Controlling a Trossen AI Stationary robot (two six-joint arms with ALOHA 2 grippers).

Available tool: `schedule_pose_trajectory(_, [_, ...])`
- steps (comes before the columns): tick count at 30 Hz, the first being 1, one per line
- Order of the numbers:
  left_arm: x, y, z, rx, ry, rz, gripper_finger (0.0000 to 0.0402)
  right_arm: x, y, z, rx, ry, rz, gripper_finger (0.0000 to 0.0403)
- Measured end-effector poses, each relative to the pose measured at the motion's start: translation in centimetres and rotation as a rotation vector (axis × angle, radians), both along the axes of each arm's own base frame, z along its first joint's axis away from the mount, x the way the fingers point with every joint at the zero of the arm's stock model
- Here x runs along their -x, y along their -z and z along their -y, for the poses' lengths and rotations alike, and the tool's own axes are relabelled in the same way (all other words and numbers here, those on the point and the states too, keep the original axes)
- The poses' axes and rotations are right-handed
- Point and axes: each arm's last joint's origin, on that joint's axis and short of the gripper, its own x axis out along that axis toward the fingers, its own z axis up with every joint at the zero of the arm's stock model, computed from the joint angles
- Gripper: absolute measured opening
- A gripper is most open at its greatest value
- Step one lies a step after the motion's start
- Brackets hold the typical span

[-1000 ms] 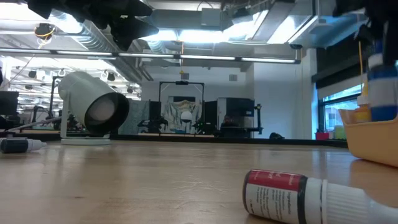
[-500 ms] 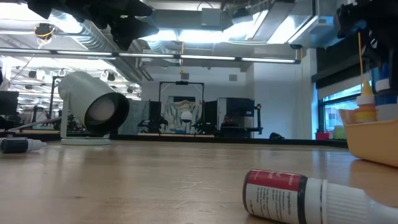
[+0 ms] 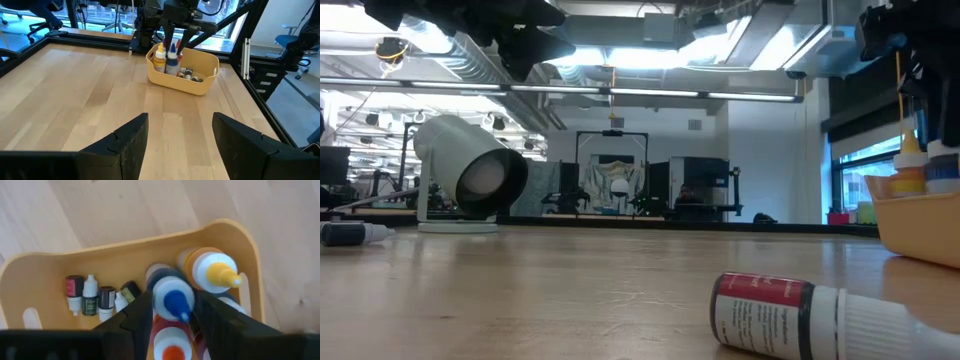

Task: Pick & Place food coloring
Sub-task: Put the large blue food coloring bottle into the yellow bin, then put the small pink food coloring bottle into the yellow bin

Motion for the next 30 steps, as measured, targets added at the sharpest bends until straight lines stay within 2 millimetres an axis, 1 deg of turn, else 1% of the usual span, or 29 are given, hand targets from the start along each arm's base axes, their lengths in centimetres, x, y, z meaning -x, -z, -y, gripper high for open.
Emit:
schedule_pose_trajectory(15, [0.0,0.0,0.0,0.001,0.0,0.0,0.0217,0.0,-0.2,0.0,0.006,-0.005,0.004,0.0155])
schedule_pose_trajectory(18, [0.0,0.0,0.0,0.001,0.0,0.0,0.0219,-0.4,-1.0,-0.2,-0.006,-0.022,0.028,0.0156])
schedule_pose_trajectory(23, [0.0,0.0,0.0,0.001,0.0,0.0,0.0215,-0.9,-3.4,-0.4,-0.013,-0.046,0.074,0.0156])
schedule_pose_trajectory(26, [0.0,0.0,0.0,0.001,0.0,0.0,0.0215,-1.6,-4.8,-0.5,0.035,-0.083,0.174,0.0156])
schedule_pose_trajectory(30, [0.0,0.0,0.0,0.001,0.0,0.0,0.0219,-3.0,-5.9,-1.0,0.123,-0.22,0.354,0.0156])
